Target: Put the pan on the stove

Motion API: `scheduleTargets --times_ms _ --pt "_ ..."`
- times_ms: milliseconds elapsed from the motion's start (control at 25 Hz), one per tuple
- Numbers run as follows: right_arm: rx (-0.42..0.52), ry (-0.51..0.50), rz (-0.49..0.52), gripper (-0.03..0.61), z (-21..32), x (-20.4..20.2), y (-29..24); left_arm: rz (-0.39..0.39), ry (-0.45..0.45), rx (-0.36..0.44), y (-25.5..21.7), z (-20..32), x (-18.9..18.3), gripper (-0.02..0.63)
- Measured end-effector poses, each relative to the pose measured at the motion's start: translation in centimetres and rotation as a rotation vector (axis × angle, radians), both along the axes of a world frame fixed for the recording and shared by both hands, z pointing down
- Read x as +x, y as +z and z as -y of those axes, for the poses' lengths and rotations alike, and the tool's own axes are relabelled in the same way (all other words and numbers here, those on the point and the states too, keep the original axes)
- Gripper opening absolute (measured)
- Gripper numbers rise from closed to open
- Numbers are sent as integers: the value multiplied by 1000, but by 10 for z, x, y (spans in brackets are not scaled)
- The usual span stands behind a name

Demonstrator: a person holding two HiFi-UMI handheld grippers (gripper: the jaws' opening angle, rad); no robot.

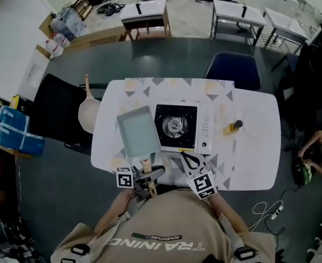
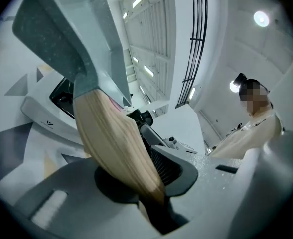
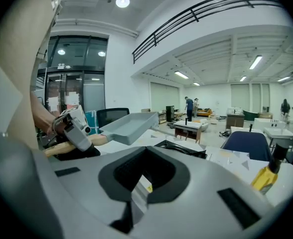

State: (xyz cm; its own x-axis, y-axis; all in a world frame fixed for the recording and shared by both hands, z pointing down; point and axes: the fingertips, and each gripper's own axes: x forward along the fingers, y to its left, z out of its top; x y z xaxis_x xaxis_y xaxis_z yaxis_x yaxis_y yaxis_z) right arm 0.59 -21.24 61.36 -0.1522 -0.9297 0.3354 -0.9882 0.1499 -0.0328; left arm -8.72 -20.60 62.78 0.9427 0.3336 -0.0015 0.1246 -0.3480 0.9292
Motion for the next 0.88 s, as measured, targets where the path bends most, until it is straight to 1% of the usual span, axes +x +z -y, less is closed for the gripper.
scheduleTargets --times_ms 160,280,440,560,680,880 --pt "-4 96 -24 3 0 9 -4 -5 116 -13 2 3 13 67" --pt "-11 199 -31 3 -5 22 -6 -7 197 -29 3 3 24 67" --pt "-27 327 -32 3 -17 33 -6 -14 288 -51 5 -1 36 67" --pt "-36 393 -24 3 -29 34 -6 -5 353 -55 8 -6 41 67" --pt "-44 434 -31 3 -38 40 -5 2 395 -55 13 -9 48 69" --pt "-47 488 -22 3 -49 50 -3 10 422 -83 17 -15 60 69"
